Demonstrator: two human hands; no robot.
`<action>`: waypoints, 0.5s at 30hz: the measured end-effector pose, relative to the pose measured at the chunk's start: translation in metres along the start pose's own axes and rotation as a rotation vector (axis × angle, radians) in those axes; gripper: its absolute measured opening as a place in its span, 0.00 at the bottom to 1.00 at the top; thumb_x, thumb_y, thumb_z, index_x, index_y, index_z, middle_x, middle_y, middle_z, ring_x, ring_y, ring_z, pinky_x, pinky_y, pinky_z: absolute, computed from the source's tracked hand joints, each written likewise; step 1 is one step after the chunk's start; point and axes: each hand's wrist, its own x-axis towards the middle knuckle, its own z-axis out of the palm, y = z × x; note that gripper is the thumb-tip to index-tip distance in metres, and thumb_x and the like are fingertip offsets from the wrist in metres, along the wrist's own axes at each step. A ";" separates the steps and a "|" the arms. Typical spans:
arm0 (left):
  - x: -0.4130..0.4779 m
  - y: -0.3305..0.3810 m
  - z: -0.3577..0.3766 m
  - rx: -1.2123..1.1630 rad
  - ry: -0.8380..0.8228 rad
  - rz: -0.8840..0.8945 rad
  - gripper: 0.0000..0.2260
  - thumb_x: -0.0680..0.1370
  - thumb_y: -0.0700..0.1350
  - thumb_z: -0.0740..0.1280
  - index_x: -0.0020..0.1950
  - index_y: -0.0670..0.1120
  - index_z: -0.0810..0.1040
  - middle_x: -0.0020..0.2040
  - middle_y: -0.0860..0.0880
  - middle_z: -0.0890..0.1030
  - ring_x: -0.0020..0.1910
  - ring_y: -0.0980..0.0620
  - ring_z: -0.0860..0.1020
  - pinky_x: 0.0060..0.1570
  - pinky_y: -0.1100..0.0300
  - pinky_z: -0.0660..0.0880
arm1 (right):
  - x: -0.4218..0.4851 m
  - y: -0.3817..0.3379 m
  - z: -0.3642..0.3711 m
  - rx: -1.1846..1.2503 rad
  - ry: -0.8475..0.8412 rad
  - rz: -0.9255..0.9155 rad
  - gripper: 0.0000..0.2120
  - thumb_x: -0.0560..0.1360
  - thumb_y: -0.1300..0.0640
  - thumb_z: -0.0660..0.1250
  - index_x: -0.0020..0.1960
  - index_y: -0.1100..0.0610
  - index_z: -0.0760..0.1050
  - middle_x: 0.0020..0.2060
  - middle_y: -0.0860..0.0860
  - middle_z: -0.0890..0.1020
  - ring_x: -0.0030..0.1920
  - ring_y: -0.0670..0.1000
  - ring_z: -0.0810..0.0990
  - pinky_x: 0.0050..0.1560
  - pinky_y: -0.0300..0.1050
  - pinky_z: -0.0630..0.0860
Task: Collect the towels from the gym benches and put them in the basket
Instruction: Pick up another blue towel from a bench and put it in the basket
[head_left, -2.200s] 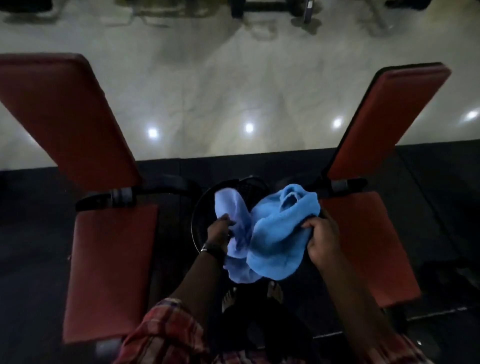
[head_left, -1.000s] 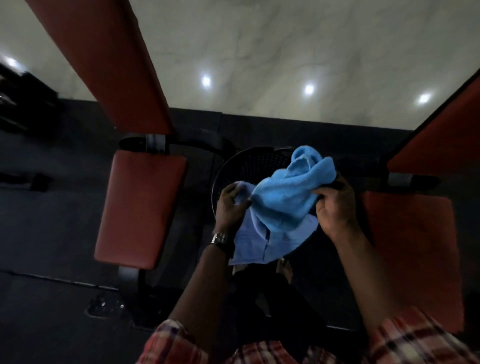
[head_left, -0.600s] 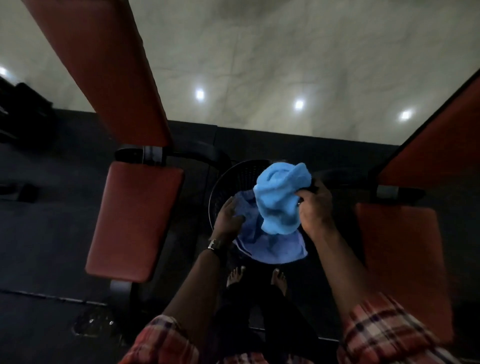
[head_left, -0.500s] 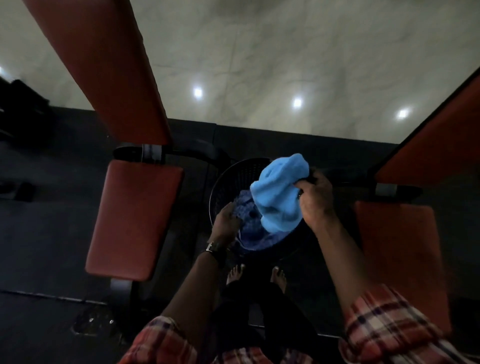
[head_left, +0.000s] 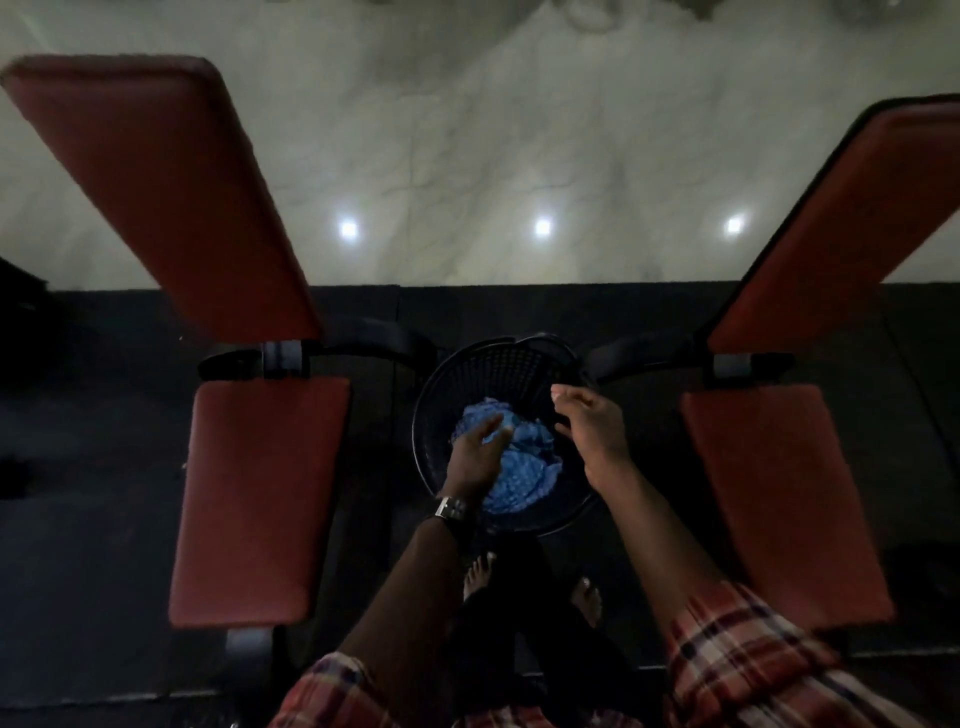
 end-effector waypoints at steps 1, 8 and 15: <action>-0.004 0.008 0.005 0.012 -0.019 0.025 0.18 0.80 0.49 0.66 0.68 0.44 0.76 0.64 0.43 0.80 0.60 0.47 0.79 0.61 0.40 0.76 | -0.003 -0.002 -0.008 0.022 0.011 -0.014 0.11 0.76 0.59 0.67 0.56 0.58 0.82 0.53 0.52 0.84 0.52 0.48 0.82 0.56 0.50 0.80; -0.051 0.054 0.074 -0.068 -0.212 0.067 0.12 0.82 0.52 0.60 0.44 0.53 0.80 0.39 0.58 0.84 0.40 0.60 0.82 0.36 0.66 0.78 | -0.045 -0.005 -0.089 0.283 0.150 -0.026 0.07 0.78 0.58 0.65 0.53 0.56 0.82 0.57 0.58 0.83 0.51 0.50 0.80 0.47 0.48 0.79; -0.127 0.052 0.193 0.048 -0.466 0.139 0.15 0.82 0.52 0.58 0.62 0.48 0.80 0.58 0.49 0.82 0.55 0.50 0.79 0.45 0.57 0.75 | -0.138 0.040 -0.226 0.520 0.291 -0.065 0.08 0.81 0.58 0.62 0.52 0.55 0.80 0.57 0.58 0.83 0.56 0.57 0.81 0.58 0.58 0.78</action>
